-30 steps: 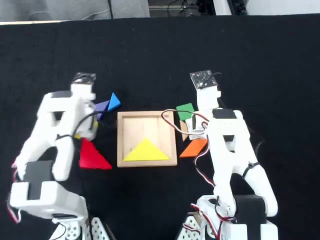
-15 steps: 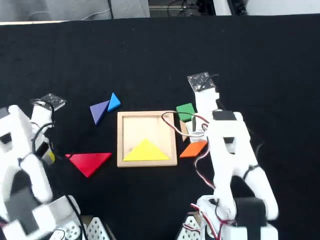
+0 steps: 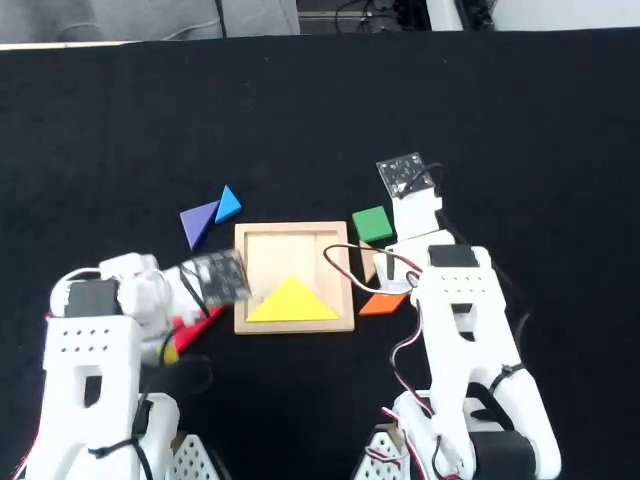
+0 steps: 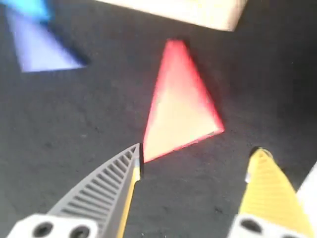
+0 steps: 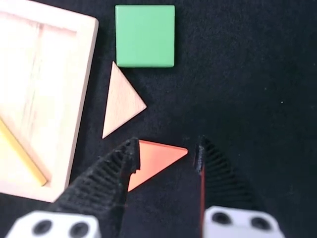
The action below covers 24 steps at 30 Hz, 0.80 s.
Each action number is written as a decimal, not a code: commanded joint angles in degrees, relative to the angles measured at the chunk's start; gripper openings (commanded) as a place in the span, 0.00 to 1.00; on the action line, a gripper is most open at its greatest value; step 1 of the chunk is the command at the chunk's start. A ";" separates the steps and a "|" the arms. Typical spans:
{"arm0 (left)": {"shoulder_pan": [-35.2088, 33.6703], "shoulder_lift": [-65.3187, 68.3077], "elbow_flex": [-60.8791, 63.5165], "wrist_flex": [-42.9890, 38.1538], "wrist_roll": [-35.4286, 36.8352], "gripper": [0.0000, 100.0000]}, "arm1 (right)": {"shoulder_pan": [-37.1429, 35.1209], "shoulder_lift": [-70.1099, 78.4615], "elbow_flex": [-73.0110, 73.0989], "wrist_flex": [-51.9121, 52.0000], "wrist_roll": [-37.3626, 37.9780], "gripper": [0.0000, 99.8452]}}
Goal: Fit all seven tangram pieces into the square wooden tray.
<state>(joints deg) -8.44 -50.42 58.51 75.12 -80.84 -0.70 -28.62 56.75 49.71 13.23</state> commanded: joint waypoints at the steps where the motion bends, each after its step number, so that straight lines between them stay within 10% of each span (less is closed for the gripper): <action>1: 2.86 -1.67 0.04 1.85 -1.93 0.36 | 0.79 -2.15 -0.31 -1.05 0.79 0.19; 15: -2.68 -2.29 19.21 -28.84 -4.40 0.44 | -1.23 -2.15 -0.22 -0.88 4.04 0.19; 24: -5.76 -1.58 20.35 -30.86 -13.54 0.44 | -3.25 -2.15 0.57 -0.97 4.04 0.19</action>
<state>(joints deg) -13.45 -51.74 78.99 44.97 -84.00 -3.52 -28.62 57.63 49.54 16.75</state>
